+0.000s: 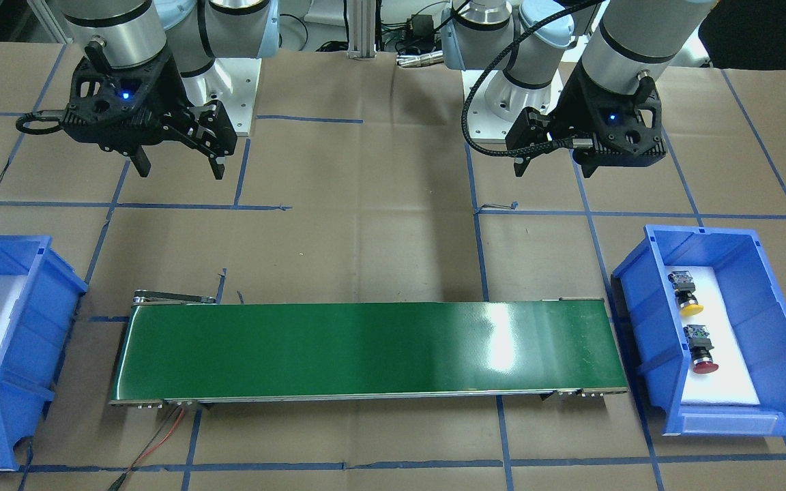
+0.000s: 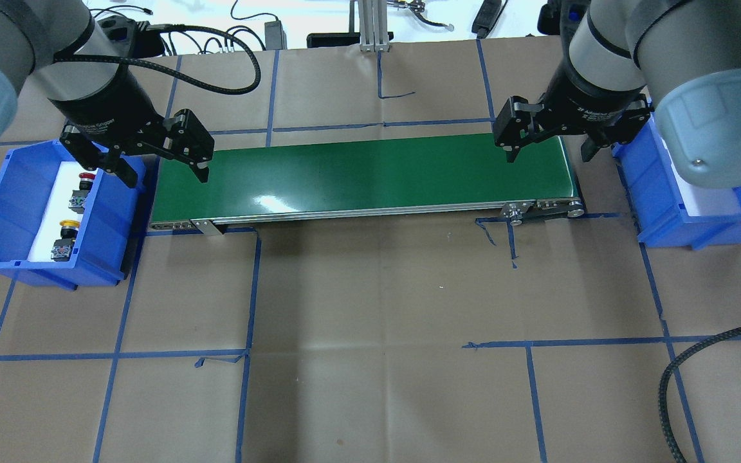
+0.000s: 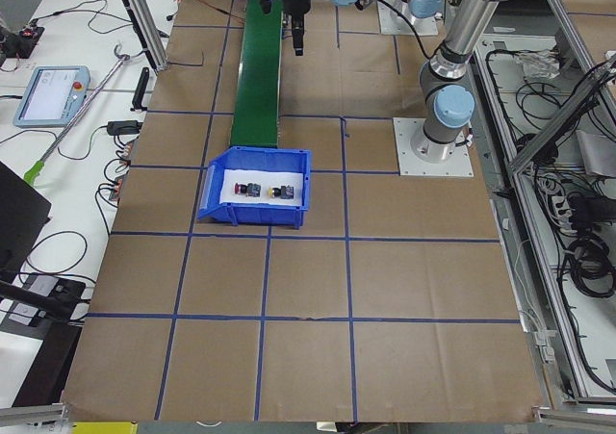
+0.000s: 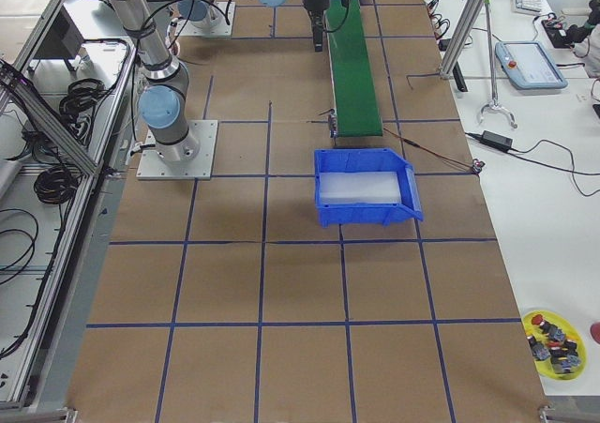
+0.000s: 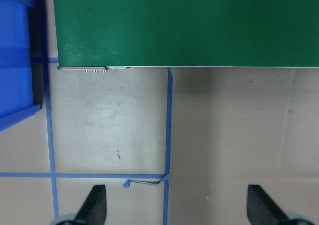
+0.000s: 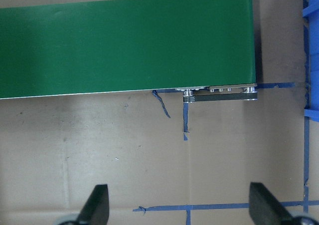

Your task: Transport two buttons from left to right

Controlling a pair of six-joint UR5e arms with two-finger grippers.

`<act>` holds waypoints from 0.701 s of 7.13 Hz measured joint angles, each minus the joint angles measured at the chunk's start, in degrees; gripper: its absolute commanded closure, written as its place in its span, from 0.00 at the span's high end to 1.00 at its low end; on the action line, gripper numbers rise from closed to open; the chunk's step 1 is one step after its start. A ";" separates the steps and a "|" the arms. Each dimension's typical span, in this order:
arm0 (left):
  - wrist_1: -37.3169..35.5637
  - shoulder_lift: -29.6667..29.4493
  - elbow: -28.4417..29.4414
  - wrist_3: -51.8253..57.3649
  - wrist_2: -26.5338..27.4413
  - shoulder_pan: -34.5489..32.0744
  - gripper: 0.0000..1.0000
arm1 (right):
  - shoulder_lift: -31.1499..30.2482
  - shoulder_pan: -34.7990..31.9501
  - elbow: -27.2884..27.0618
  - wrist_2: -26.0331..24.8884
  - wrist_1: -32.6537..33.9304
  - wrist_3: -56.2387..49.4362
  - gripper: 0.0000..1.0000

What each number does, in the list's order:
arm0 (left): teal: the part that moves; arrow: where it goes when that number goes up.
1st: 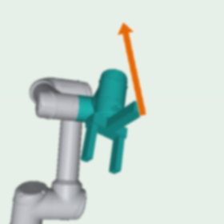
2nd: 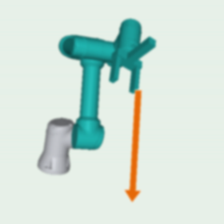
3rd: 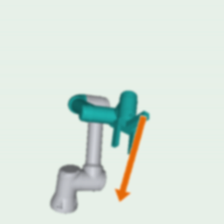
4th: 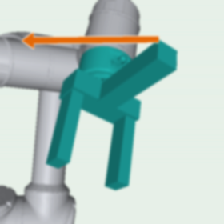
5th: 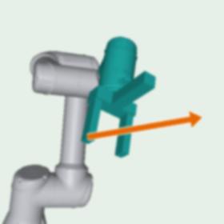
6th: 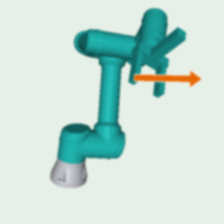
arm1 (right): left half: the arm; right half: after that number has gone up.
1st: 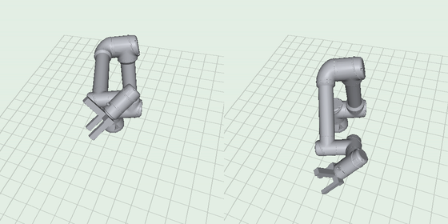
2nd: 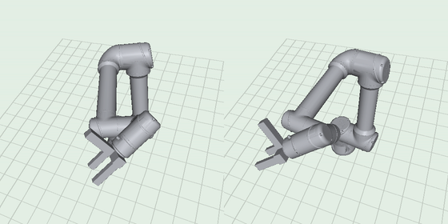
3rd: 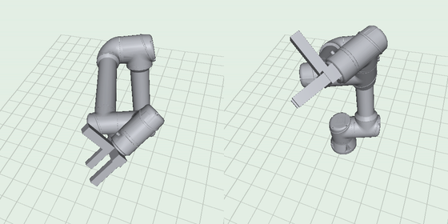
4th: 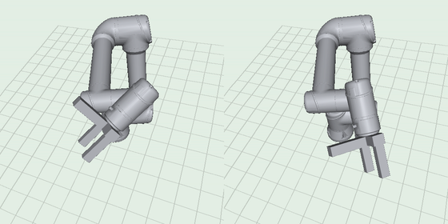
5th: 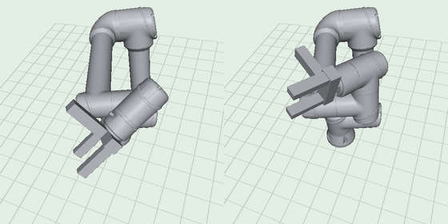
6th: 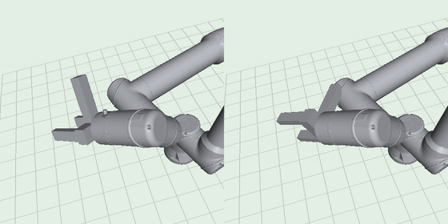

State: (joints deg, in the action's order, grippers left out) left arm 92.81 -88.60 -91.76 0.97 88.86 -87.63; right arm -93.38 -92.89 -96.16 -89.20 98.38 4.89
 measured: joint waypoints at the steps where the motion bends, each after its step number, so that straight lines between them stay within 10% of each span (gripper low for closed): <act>1: 0.02 0.00 -0.03 0.00 0.02 0.00 1.00 | 0.09 0.00 -0.11 0.22 0.01 0.20 1.00; 5: 0.01 -0.70 0.23 0.00 0.01 0.01 1.00 | 0.00 -0.01 -0.11 0.31 0.17 0.64 1.00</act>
State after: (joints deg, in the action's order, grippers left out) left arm 92.82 -89.29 -91.53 0.97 88.87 -87.61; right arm -93.38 -92.90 -96.26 -88.89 98.55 5.53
